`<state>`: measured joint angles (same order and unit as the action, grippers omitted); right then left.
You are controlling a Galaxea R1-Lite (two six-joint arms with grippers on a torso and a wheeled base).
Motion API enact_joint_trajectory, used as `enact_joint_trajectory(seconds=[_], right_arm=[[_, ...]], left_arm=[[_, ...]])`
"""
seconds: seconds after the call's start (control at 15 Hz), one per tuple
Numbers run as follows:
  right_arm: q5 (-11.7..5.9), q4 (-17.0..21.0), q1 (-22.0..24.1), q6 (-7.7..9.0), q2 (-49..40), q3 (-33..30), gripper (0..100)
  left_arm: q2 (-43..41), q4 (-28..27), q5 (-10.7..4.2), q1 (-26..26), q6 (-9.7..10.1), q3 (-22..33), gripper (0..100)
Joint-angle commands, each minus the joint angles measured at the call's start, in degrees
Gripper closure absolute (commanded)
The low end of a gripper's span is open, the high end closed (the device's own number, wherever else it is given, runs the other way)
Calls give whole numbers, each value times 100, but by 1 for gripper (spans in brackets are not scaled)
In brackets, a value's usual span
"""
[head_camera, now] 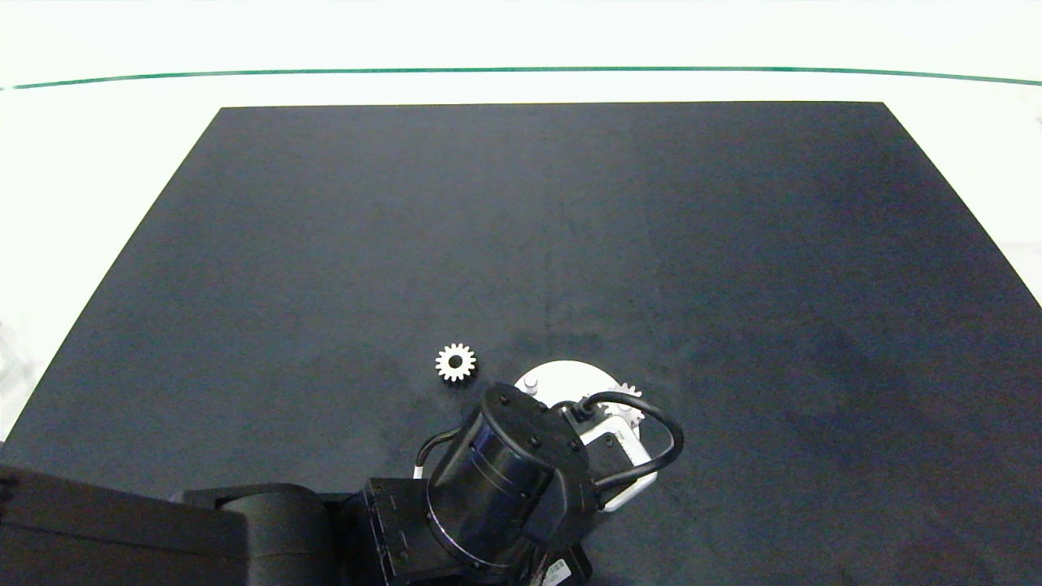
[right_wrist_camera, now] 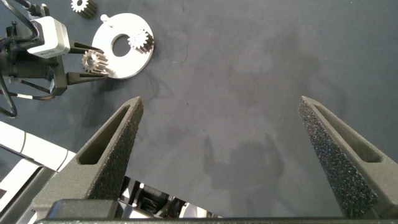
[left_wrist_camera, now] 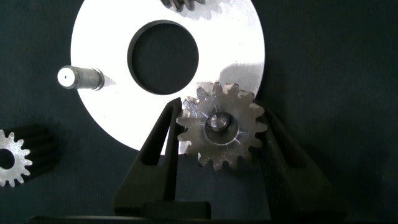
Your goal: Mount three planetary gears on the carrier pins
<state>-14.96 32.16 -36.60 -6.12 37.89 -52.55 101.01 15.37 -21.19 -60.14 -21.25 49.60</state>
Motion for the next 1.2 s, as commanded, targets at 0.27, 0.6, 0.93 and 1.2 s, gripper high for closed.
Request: enact_joint_trajectory(seconds=[0.27, 0.6, 0.93, 1.2], right_arm=[[-7, 18, -5, -38, -10, 35, 0], [-7, 18, -5, -38, -10, 35, 0], [-7, 27, 3, -74, -115, 35, 0], [-16, 36, 12, -82, -141, 35, 0]], left_arm=[[-20, -157, -8, 2, -11, 41, 0], [-196, -166, -8, 37, 33, 5, 0], [-952, -377, -8, 433, 86, 49, 0], [-1488, -878, -8, 1144, 226, 216, 0]])
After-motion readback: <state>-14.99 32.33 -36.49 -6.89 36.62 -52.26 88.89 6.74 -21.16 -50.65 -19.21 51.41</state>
